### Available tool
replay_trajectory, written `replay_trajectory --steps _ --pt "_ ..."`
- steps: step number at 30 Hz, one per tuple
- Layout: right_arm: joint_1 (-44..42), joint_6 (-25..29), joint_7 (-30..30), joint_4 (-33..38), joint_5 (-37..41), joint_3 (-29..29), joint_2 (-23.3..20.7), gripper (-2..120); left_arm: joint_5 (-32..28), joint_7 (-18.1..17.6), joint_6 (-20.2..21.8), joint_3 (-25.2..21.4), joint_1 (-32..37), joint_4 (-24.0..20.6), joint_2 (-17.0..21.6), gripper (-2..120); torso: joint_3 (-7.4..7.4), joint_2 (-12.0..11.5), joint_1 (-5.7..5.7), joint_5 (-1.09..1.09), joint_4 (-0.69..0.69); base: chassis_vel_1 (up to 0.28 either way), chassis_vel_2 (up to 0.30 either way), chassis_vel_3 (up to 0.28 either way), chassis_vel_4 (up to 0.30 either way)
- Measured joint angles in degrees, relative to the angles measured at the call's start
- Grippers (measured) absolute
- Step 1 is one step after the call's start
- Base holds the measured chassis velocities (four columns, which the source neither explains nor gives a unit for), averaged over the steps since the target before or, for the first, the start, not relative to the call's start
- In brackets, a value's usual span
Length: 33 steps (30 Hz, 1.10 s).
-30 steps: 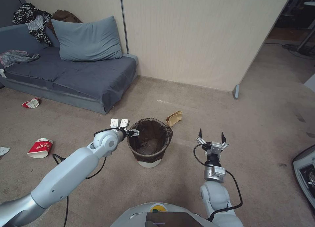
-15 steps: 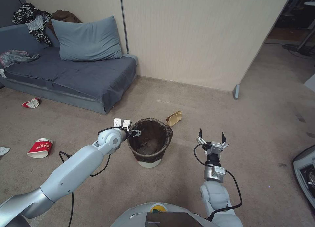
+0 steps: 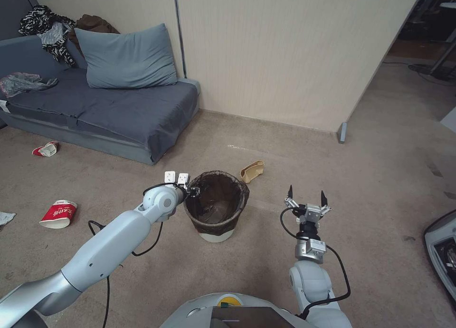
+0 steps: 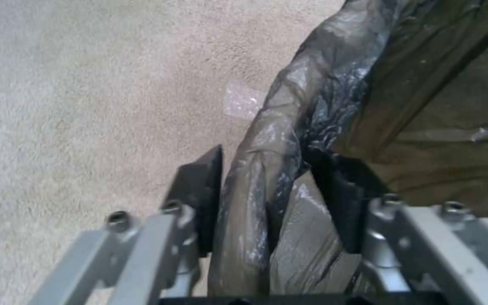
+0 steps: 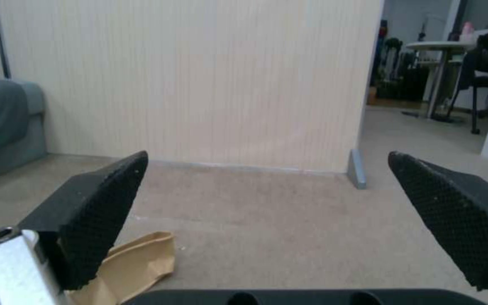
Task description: Pick up the trash bin, then pick up the garbage from the floor and place it into the trash bin.
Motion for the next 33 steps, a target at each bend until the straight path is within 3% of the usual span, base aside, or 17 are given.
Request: replay_trajectory --steps 5,11,26,33 --pt "0.0 0.0 0.1 0.1 0.0 0.0 0.0 100 -0.7 -1.4 0.8 -0.2 0.1 0.2 0.0 17 0.00 0.0 0.00 0.00 0.00 0.000 0.000 0.000 0.000" --pt "-0.1 0.0 0.2 0.3 0.1 -0.1 -0.1 100 -1.4 -2.1 1.3 -0.8 0.5 0.3 -0.2 2 0.00 0.0 0.00 -0.01 -0.01 0.000 0.000 0.000 0.000" --pt "-0.2 -0.1 0.7 0.5 0.2 -0.4 -0.1 100 1.3 -0.4 0.4 -1.7 2.4 -0.2 0.4 2 0.00 0.0 0.00 -0.02 0.00 0.000 0.000 0.000 0.000" --pt "0.1 -0.1 0.9 0.7 0.9 -0.4 -0.6 100 5.6 0.5 -0.9 -5.2 6.7 -6.4 0.6 2 0.04 0.0 0.01 -0.06 -0.01 0.000 0.000 0.000 0.000"
